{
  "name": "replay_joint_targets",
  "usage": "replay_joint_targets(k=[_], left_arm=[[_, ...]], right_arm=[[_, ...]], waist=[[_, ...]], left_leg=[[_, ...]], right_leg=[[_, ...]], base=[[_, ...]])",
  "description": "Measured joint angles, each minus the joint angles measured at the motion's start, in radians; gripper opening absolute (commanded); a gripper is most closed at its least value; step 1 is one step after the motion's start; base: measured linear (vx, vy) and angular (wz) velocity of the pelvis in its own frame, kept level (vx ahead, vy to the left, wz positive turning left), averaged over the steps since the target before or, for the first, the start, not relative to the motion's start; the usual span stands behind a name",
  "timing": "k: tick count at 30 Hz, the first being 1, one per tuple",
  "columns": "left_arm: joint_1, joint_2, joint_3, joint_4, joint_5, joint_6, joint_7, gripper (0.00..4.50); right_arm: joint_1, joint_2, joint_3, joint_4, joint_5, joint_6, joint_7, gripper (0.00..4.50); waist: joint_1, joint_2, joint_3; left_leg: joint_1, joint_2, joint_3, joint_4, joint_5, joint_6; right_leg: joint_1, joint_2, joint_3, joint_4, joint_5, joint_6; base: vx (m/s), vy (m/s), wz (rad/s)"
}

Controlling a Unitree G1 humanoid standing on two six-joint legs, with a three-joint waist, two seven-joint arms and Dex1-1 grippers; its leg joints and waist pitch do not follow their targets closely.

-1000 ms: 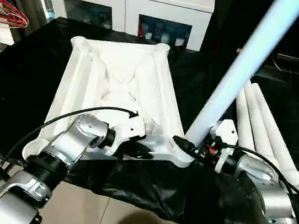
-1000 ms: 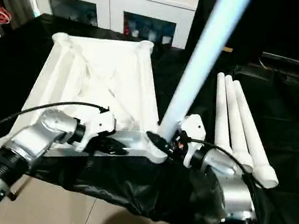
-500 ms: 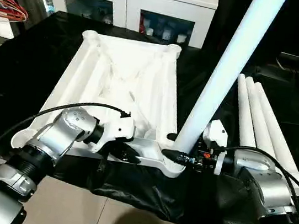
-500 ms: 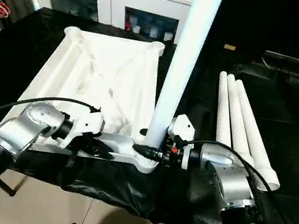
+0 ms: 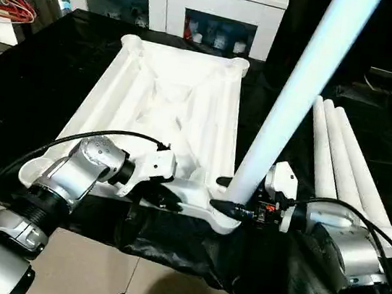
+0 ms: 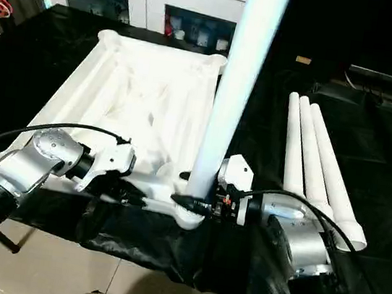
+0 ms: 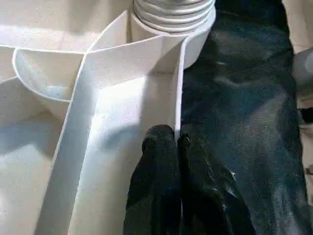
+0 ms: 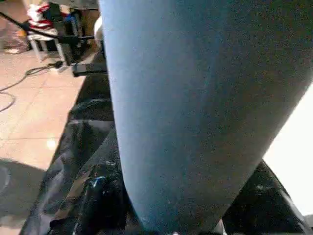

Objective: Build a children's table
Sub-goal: Insert table leg to table base

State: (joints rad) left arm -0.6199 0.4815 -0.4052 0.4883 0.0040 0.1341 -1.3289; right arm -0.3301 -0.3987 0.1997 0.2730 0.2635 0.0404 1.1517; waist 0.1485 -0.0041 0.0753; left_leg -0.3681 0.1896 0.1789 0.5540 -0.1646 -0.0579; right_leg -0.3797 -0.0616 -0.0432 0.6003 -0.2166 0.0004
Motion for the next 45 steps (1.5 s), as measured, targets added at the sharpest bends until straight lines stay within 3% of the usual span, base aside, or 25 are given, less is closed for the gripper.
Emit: replay_joint_targets(k=[13, 16, 20, 22, 28, 34, 45], left_arm=[[0.001, -0.001, 0.01, -0.002, -0.001, 0.013, 0.022, 0.0], [0.0, -0.01, 0.028, 0.002, 0.003, 0.031, 0.075, 0.0], [-0.004, -0.061, 0.063, 0.005, 0.026, 0.094, 0.219, 0.0], [-0.004, -0.092, 0.075, -0.011, 0.037, 0.142, 0.288, 0.0], [0.048, -0.233, 0.112, -0.159, 0.097, 0.332, 0.535, 0.0], [0.083, -0.325, 0.103, -0.244, 0.116, 0.431, 0.67, 0.0], [0.094, -0.332, 0.094, -0.27, 0.147, 0.457, 0.723, 0.0]], right_arm=[[0.001, 0.035, -0.018, 0.012, -0.001, -0.012, -0.061, 1.9], [-0.035, 0.078, -0.036, 0.068, -0.011, -0.008, -0.149, 1.9], [-0.112, 0.155, -0.064, 0.182, -0.065, -0.014, -0.363, 1.9], [-0.146, 0.185, -0.082, 0.23, -0.073, -0.015, -0.448, 1.9], [-0.261, 0.266, -0.135, 0.382, -0.103, -0.025, -0.684, 1.9], [-0.317, 0.281, -0.157, 0.451, -0.118, -0.032, -0.755, 1.9], [-0.36, 0.308, -0.175, 0.524, -0.139, -0.053, -0.774, 1.9]], waist=[[-0.006, 0.005, 0.003], [-0.012, 0.005, 0.004], [-0.037, 0.006, 0.004], [-0.04, 0.008, 0.006], [-0.053, 0.01, 0.009], [-0.057, 0.008, 0.008], [-0.062, 0.006, 0.008]], left_leg=[[0.001, -0.001, 0.0, -0.001, 0.0, 0.0], [0.001, 0.0, 0.0, -0.002, 0.001, -0.002], [0.003, 0.0, 0.0, -0.002, 0.002, -0.003], [0.003, 0.0, 0.0, -0.002, 0.002, -0.003], [0.002, -0.001, 0.0, -0.002, 0.002, -0.003], [0.0, 0.0, 0.0, -0.008, -0.001, -0.007], [0.001, 0.0, 0.0, -0.008, -0.001, -0.007]], right_leg=[[0.0, 0.0, 0.001, 0.0, 0.001, -0.002], [-0.002, 0.0, 0.0, 0.0, 0.001, -0.002], [-0.003, 0.0, 0.0, -0.001, 0.001, -0.002], [-0.003, 0.0, 0.001, -0.001, 0.001, -0.002], [-0.004, 0.0, 0.001, -0.002, 0.004, -0.006], [-0.004, 0.001, -0.001, -0.008, 0.004, -0.007], [-0.004, 0.001, 0.0, -0.008, 0.002, -0.003]], base=[[0.0, 0.0, 0.0], [0.0, 0.0, 0.0], [0.0, 0.0, 0.0], [0.0, 0.0, 0.0], [0.0, 0.0, 0.0], [0.0, 0.0, 0.0], [0.0, 0.0, 0.0]])
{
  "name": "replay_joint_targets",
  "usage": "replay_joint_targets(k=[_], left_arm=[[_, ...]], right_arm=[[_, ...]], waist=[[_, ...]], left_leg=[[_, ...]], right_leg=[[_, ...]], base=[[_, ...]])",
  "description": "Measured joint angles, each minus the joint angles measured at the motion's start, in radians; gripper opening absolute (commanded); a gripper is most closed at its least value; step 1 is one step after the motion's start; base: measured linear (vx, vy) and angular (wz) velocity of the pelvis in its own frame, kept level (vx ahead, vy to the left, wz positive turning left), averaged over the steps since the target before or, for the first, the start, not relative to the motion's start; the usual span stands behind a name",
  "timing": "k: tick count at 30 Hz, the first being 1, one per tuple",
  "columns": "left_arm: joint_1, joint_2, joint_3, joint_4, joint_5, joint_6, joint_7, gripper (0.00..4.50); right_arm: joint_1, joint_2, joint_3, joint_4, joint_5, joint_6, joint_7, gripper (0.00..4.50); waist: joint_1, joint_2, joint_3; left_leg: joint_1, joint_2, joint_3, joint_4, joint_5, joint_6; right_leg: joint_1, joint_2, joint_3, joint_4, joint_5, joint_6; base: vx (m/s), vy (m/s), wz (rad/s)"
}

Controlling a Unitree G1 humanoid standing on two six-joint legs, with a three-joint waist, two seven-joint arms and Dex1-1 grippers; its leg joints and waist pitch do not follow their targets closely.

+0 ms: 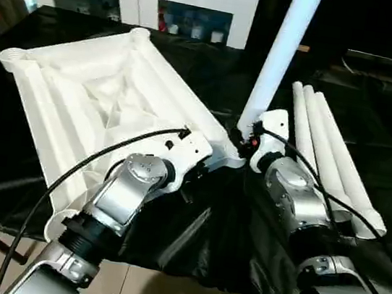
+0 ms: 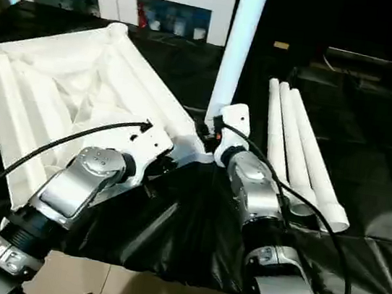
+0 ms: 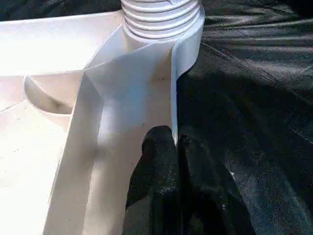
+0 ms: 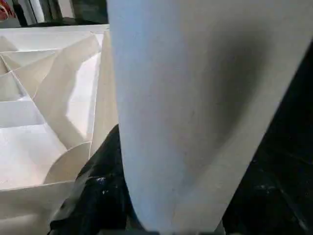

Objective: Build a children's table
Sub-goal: Insert table leg to table base

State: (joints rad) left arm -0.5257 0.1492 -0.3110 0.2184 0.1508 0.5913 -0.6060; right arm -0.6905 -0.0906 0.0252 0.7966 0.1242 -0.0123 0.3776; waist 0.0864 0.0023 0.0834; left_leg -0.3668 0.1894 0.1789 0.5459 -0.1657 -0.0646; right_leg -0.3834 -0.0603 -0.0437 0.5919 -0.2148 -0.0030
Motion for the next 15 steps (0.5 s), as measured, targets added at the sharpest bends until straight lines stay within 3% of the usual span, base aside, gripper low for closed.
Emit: replay_joint_targets(k=[1, 4, 7, 10, 13, 15], left_arm=[[0.0, 0.0, 0.0, 0.0, 0.0, 0.0, 0.0, 0.0], [0.0, 0.006, -0.002, 0.0, -0.001, -0.01, -0.01, 0.0], [0.008, 0.018, -0.002, -0.013, -0.01, -0.027, -0.035, 0.0], [0.012, 0.034, -0.002, -0.028, -0.024, -0.037, -0.058, 0.0], [0.013, 0.056, -0.002, -0.048, -0.042, -0.056, -0.092, 0.0], [0.015, 0.08, -0.002, -0.05, -0.051, -0.074, -0.125, 0.0]], right_arm=[[-0.001, 0.002, -0.004, 0.002, 0.0, 0.0, 0.001, 2.25], [-0.009, 0.01, -0.021, 0.015, 0.011, -0.001, 0.004, 2.62], [-0.004, 0.015, -0.033, 0.028, 0.027, -0.005, 0.012, 2.7], [0.004, 0.015, -0.04, 0.023, 0.035, -0.016, 0.036, 3.06], [0.044, 0.007, -0.041, -0.012, 0.042, -0.004, 0.071, 3.26], [0.076, 0.003, -0.041, -0.052, 0.055, 0.011, 0.107, 3.51]], waist=[[0.0, 0.0, 0.0], [-0.001, -0.001, 0.0], [0.001, 0.0, 0.002], [0.002, 0.0, 0.002], [0.006, 0.001, 0.003], [0.007, 0.003, 0.004]], left_leg=[[0.0, 0.0, 0.0, 0.0, 0.0, 0.0], [0.0, 0.0, 0.0, 0.0, 0.0, 0.0], [-0.003, 0.0, 0.0, -0.001, 0.0, 0.0], [-0.008, 0.0, 0.001, -0.004, 0.0, -0.001], [-0.022, 0.001, 0.001, -0.001, 0.002, 0.003], [-0.023, 0.001, 0.001, 0.0, 0.003, 0.006]], right_leg=[[0.0, 0.0, 0.0, 0.0, 0.0, 0.0], [0.0, 0.0, 0.0, 0.0, -0.001, 0.001], [-0.003, 0.0, 0.0, -0.001, 0.001, -0.002], [-0.007, 0.0, 0.0, -0.002, 0.001, -0.003], [-0.021, 0.001, -0.002, 0.002, 0.001, -0.003], [-0.022, 0.001, -0.002, 0.003, 0.001, -0.003]], base=[[0.0, 0.0, 0.0], [0.0, 0.0, 0.0], [0.0, 0.0, 0.0], [0.0, 0.0, 0.0], [0.0, 0.0, 0.0], [0.0, 0.0, 0.0]])
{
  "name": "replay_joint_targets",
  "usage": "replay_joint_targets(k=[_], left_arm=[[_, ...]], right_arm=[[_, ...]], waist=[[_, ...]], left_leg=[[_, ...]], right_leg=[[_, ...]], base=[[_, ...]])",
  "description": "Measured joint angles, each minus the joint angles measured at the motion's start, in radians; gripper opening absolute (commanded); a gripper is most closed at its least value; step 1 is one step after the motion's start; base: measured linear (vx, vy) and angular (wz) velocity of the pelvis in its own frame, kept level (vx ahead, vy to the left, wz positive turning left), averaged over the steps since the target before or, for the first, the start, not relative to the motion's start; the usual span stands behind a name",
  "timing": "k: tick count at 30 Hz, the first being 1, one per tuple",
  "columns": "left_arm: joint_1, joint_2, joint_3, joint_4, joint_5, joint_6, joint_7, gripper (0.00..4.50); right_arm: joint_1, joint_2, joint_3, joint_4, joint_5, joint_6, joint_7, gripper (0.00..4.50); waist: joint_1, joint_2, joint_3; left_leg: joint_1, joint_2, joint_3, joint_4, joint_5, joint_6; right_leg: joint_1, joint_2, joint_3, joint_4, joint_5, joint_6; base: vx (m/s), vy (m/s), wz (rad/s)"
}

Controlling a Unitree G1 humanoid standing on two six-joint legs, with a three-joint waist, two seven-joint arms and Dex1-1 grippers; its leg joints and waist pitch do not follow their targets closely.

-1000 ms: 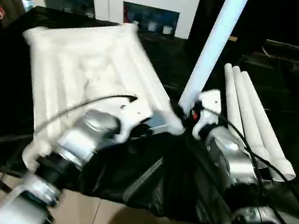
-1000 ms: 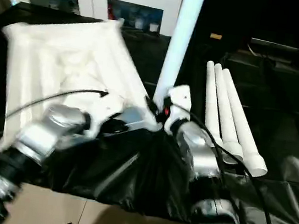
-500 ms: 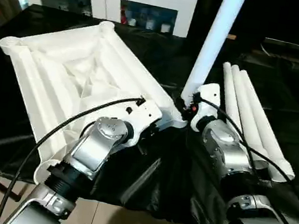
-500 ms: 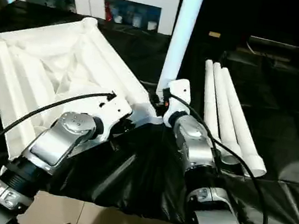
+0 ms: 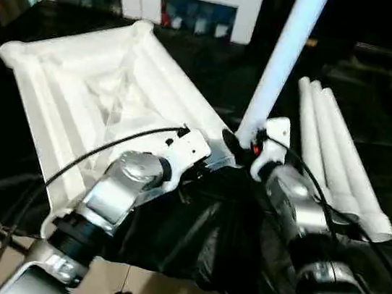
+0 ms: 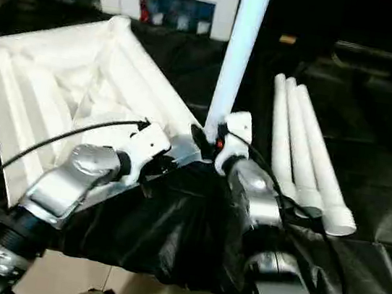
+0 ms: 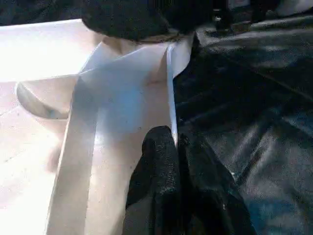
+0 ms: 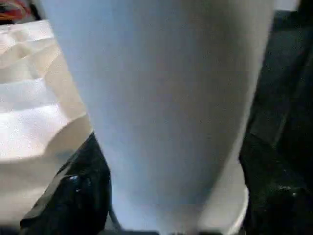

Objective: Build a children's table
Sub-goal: Insert table leg to table base

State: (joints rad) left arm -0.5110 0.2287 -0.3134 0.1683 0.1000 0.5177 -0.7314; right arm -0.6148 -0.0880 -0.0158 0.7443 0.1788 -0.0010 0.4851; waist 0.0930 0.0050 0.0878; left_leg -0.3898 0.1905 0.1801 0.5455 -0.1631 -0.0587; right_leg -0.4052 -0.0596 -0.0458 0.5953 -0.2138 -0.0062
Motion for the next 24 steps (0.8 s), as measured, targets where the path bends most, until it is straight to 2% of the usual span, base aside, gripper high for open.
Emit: replay_joint_targets(k=[5, 13, 18, 20, 24], left_arm=[[0.004, 0.047, -0.002, 0.003, -0.008, -0.043, -0.066, 0.0], [0.01, 0.115, -0.018, 0.022, -0.057, -0.132, -0.214, 0.0], [0.009, 0.142, -0.021, 0.05, -0.077, -0.181, -0.294, 0.0], [0.007, 0.167, -0.028, 0.068, -0.091, -0.217, -0.347, 0.0], [-0.004, 0.189, -0.036, 0.106, -0.1, -0.267, -0.403, 0.0]], right_arm=[[0.047, -0.038, 0.032, -0.082, 0.006, 0.033, 0.085, 3.89], [0.175, -0.136, 0.079, -0.263, 0.025, 0.08, 0.275, 3.89], [0.221, -0.179, 0.103, -0.332, 0.033, 0.108, 0.35, 3.89], [0.264, -0.214, 0.116, -0.392, 0.05, 0.129, 0.408, 3.89], [0.296, -0.253, 0.133, -0.443, 0.055, 0.146, 0.466, 3.89]], waist=[[0.0, 0.002, 0.002], [0.026, 0.004, 0.003], [0.026, 0.005, 0.003], [0.031, 0.005, 0.003], [0.035, 0.005, 0.003]], left_leg=[[-0.001, 0.001, 0.0, 0.003, 0.0, 0.0], [-0.002, 0.001, -0.001, 0.008, -0.001, 0.002], [-0.001, 0.001, -0.001, 0.013, -0.002, 0.002], [0.0, 0.001, -0.001, 0.015, -0.002, 0.002], [0.002, 0.001, -0.001, 0.019, -0.004, -0.003]], right_leg=[[0.0, 0.0, -0.001, 0.0, 0.0, 0.0], [0.002, 0.0, 0.0, 0.002, 0.0, 0.0], [0.002, -0.001, 0.0, 0.007, 0.0, 0.0], [0.003, -0.001, 0.0, 0.008, 0.0, 0.0], [0.003, -0.001, 0.001, 0.014, 0.0, 0.0]], base=[[0.0, 0.0, 0.0], [0.0, 0.0, 0.0], [0.0, 0.0, 0.0], [0.0, 0.0, 0.0], [0.0, 0.0, 0.0]])
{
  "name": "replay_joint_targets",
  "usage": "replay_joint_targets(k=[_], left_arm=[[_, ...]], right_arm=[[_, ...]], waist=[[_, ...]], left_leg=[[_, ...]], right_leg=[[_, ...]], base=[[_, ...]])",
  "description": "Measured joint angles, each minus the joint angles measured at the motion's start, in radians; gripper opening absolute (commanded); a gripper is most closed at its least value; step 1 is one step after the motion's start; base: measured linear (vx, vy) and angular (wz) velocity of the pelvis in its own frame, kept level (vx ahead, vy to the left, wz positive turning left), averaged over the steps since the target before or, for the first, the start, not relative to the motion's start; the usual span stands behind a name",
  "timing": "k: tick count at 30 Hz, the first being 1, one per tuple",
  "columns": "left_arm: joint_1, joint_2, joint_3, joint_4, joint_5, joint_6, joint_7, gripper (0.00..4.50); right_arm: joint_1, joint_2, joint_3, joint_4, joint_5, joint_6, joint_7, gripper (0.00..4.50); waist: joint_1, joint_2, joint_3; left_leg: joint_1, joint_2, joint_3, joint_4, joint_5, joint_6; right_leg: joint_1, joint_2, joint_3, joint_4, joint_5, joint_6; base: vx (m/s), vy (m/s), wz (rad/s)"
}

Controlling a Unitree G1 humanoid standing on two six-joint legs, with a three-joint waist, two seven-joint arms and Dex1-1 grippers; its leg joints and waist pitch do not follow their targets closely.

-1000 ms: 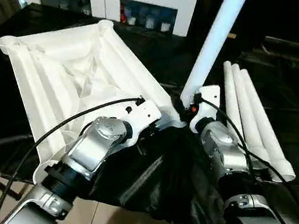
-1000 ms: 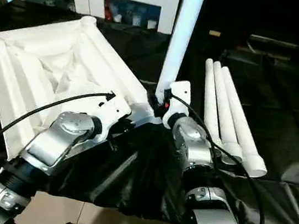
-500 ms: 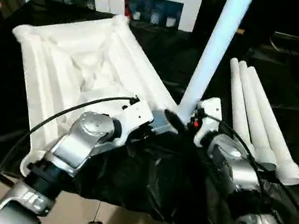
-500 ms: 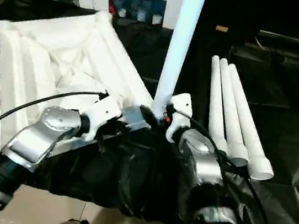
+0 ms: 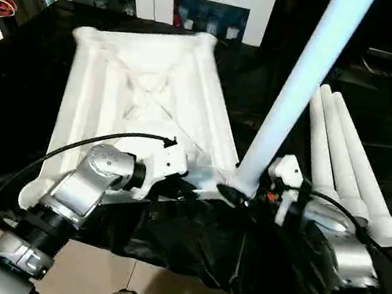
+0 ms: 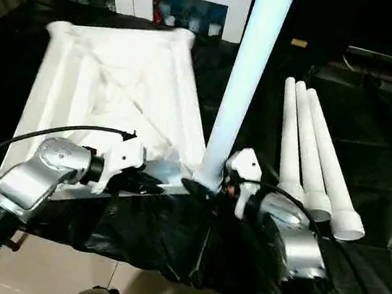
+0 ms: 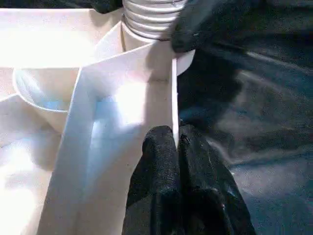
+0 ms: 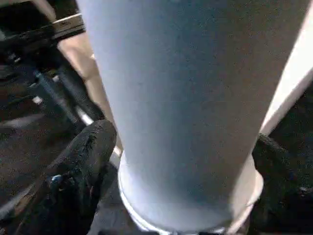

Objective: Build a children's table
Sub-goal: Insert table leg to table base, then rotate leg to tighten

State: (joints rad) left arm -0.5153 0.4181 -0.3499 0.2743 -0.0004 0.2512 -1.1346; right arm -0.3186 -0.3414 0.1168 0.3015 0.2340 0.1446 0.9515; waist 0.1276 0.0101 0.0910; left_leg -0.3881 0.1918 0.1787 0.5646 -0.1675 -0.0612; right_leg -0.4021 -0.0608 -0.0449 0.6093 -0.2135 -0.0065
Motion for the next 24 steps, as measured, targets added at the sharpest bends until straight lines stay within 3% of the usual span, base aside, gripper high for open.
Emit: replay_joint_targets(k=[4, 5, 7, 15, 24], left_arm=[[-0.007, 0.012, -0.003, 0.026, -0.005, -0.034, -0.048, 0.0], [-0.008, 0.015, -0.005, 0.029, -0.005, -0.042, -0.062, 0.0], [-0.012, 0.026, -0.011, 0.037, -0.009, -0.062, -0.091, 0.0], [-0.022, 0.044, -0.022, 0.07, -0.017, -0.104, -0.141, 0.0], [-0.023, 0.008, -0.009, 0.095, -0.014, -0.092, -0.085, 0.0]], right_arm=[[0.016, -0.027, 0.012, -0.029, 0.001, 0.003, 0.042, 3.89], [0.023, -0.032, 0.014, -0.039, 0.003, 0.005, 0.056, 3.63], [0.039, -0.046, 0.021, -0.061, 0.009, 0.008, 0.074, 3.63], [0.047, -0.057, 0.04, -0.075, 0.01, 0.009, 0.105, 2.93], [0.05, -0.011, 0.027, -0.066, -0.004, 0.029, 0.026, 2.83]], waist=[[0.001, 0.0, 0.0], [0.003, 0.0, 0.0], [0.008, 0.0, 0.0], [0.016, -0.001, -0.002], [0.015, -0.002, -0.006]], left_leg=[[0.001, 0.0, 0.0, 0.001, 0.001, -0.001], [0.001, 0.0, 0.0, 0.001, 0.001, -0.001], [0.001, 0.0, 0.0, 0.001, 0.001, -0.001], [0.001, 0.001, 0.0, 0.004, 0.001, -0.001], [0.005, 0.001, -0.001, 0.008, 0.002, -0.001]], right_leg=[[0.0, 0.0, 0.001, 0.002, 0.0, -0.001], [0.0, 0.0, 0.001, 0.002, 0.0, -0.001], [0.0, 0.0, 0.001, 0.002, 0.0, -0.001], [0.0, 0.0, 0.001, 0.006, 0.0, -0.001], [0.003, 0.0, 0.001, 0.009, 0.002, -0.002]], base=[[0.0, 0.0, 0.0], [0.0, 0.0, 0.0], [0.0, 0.0, 0.0], [0.0, 0.0, 0.0], [0.0, 0.0, 0.0]])
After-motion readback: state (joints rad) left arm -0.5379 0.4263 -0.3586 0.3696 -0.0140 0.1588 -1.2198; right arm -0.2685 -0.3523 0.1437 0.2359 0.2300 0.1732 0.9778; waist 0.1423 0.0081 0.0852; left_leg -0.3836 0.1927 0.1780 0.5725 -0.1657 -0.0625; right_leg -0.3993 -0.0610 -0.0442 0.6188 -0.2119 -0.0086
